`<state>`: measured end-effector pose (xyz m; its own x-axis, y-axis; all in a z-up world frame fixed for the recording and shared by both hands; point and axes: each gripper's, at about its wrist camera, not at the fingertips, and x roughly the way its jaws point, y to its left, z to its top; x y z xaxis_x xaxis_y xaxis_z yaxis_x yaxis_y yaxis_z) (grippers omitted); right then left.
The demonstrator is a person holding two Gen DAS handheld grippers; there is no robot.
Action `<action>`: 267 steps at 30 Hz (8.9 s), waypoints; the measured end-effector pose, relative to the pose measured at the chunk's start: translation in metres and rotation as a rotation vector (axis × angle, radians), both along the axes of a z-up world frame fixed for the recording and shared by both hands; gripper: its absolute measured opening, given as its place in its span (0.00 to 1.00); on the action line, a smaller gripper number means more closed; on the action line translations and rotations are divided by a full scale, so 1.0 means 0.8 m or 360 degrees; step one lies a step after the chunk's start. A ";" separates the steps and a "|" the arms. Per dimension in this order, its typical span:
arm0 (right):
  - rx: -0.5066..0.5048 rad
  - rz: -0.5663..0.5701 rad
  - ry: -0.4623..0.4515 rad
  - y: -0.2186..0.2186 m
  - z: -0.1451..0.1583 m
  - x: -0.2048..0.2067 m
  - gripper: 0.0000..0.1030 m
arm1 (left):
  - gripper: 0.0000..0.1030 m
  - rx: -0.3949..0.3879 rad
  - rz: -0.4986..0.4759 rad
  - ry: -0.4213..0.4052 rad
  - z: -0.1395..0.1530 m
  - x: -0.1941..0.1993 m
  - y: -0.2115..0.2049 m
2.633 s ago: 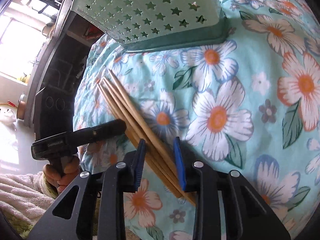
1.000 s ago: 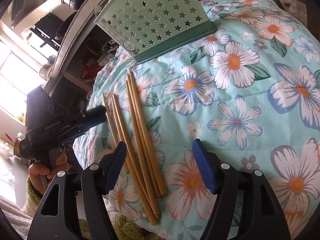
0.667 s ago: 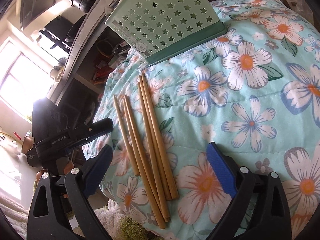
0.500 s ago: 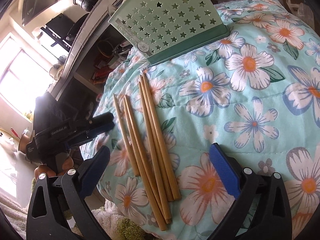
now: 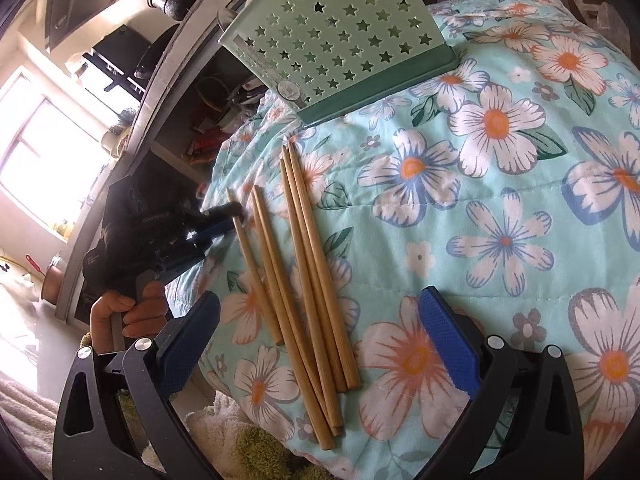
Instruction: Organize utensils
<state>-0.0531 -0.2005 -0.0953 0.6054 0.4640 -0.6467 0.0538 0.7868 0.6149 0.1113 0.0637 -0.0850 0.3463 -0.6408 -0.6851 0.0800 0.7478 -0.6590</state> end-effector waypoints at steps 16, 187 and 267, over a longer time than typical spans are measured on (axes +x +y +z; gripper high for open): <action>-0.0241 0.0257 0.0057 0.029 0.025 0.105 0.38 | 0.13 0.0174 -0.0161 -0.0065 0.011 -0.002 0.014; -0.0805 -0.0283 -0.1310 -0.010 0.387 0.082 0.07 | 0.83 0.0433 -0.0320 -0.0737 0.073 -0.089 -0.078; -0.0209 -0.0113 -0.0136 -0.029 0.043 0.005 0.52 | 0.08 -0.0405 -0.0282 0.0076 -0.011 -0.063 -0.040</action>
<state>-0.0491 -0.2238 -0.0609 0.6890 0.3329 -0.6438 0.0644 0.8566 0.5119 0.0611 0.0317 -0.0941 0.1855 -0.8413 -0.5078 0.1589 0.5356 -0.8294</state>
